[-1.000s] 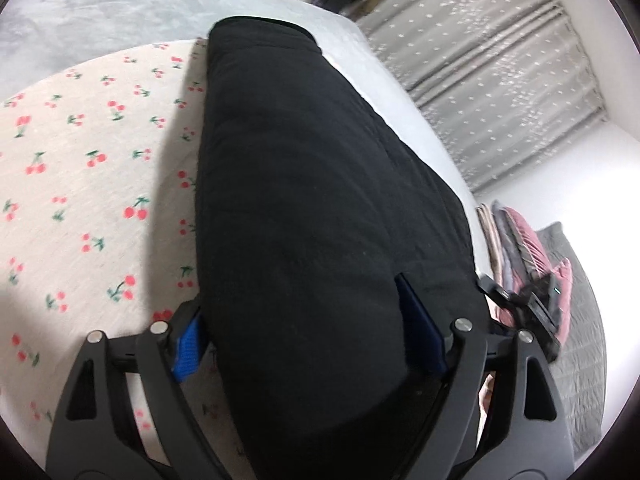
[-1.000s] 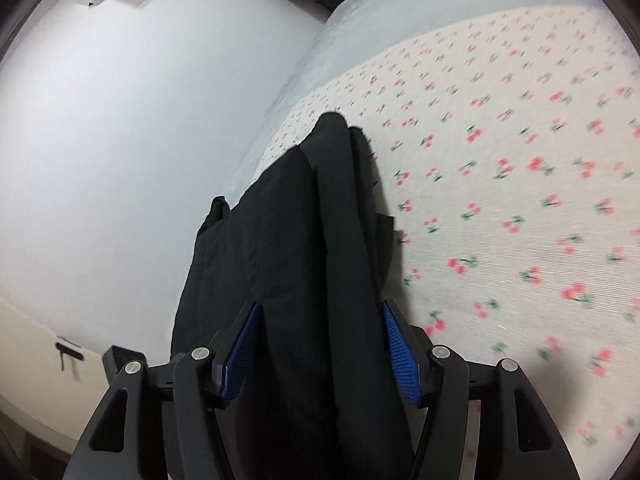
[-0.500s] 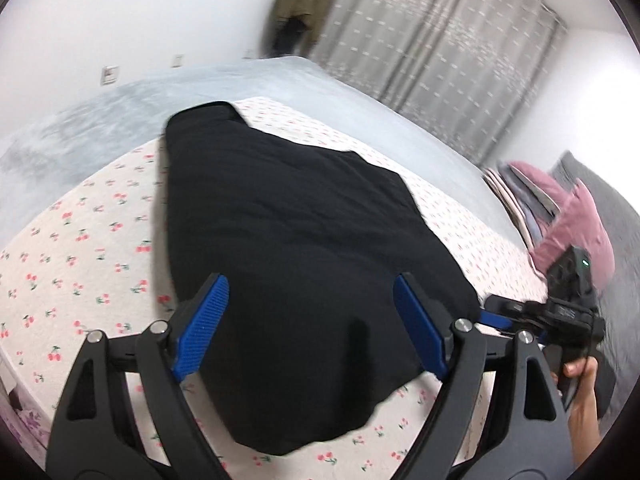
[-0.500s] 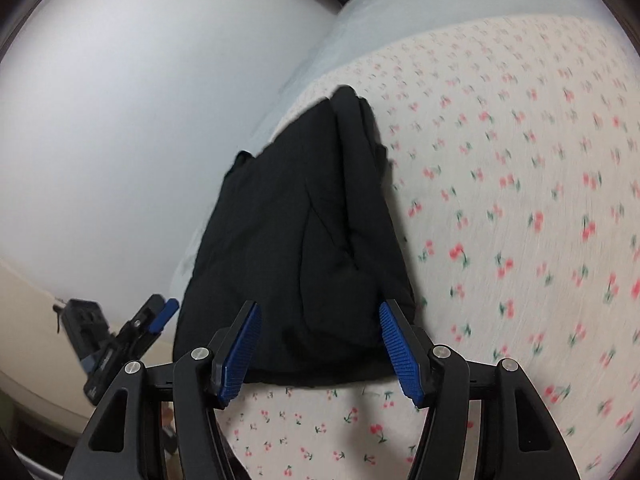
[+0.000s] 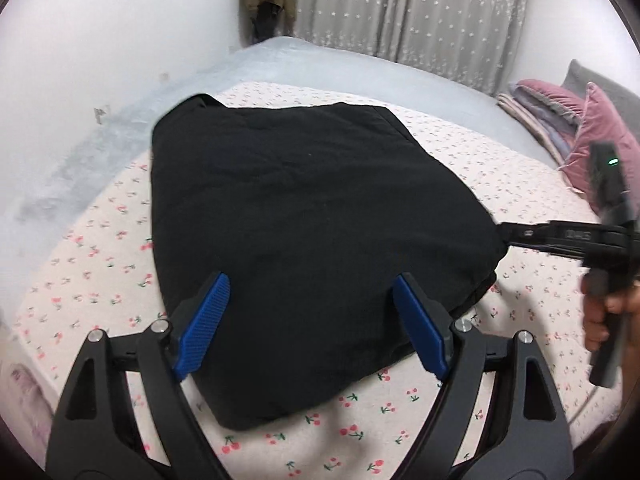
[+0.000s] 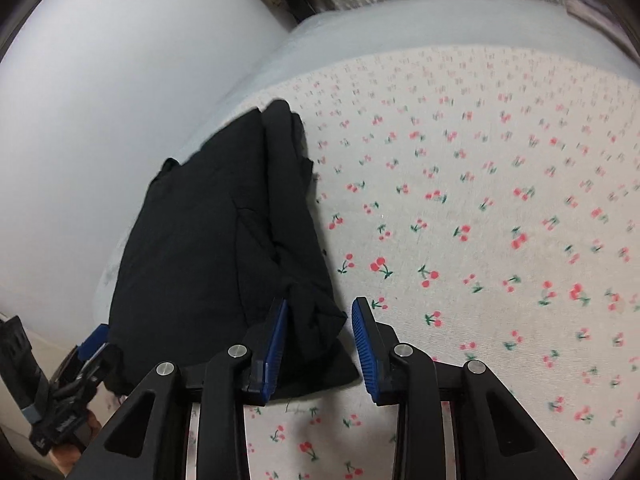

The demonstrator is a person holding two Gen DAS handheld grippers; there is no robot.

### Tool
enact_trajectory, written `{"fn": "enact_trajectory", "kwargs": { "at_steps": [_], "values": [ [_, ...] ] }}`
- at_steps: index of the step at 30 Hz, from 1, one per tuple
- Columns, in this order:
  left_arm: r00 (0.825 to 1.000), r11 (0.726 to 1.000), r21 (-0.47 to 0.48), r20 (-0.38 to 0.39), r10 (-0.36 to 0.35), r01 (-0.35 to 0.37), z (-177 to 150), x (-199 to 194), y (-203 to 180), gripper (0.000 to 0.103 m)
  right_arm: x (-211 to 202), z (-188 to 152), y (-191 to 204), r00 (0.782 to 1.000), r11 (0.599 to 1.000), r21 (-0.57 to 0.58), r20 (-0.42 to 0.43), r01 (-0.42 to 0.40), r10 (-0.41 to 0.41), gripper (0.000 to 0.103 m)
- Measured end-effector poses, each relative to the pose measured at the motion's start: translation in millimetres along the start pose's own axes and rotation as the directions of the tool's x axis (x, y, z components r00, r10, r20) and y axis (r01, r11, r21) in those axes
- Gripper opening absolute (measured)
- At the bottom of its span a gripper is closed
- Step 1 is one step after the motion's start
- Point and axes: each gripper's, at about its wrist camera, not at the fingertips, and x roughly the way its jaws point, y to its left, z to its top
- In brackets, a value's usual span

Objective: Fold large clothes
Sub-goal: 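Open both grippers and withdraw from the folded coat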

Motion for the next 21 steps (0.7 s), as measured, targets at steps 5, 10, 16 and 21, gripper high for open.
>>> {"fn": "enact_trajectory", "kwargs": {
  "at_steps": [5,10,16,21],
  "values": [
    [1.000,0.999,-0.043,-0.003,0.021,-0.021,-7,-14,-21,0.098,-35,-15,11,0.997,0.992,-0.097,0.005,0.080,-0.080,0.066],
    [0.995,0.994,-0.054,-0.024,0.098,-0.099,-20,-26,-46,0.101,-65,-42,19,0.985,0.969,-0.182,0.077,0.167,-0.155,0.078],
    [0.982,0.984,-0.066,-0.108,0.156,-0.163,-57,-29,-78,0.101,-80,-78,11,0.970,0.951,-0.193,0.081,0.243,-0.231,0.084],
    [0.980,0.977,-0.116,-0.117,0.164,-0.177,-74,-30,-90,0.101,-67,-105,11,0.954,0.920,-0.255,0.063,0.298,-0.292,0.085]
  ]
}}
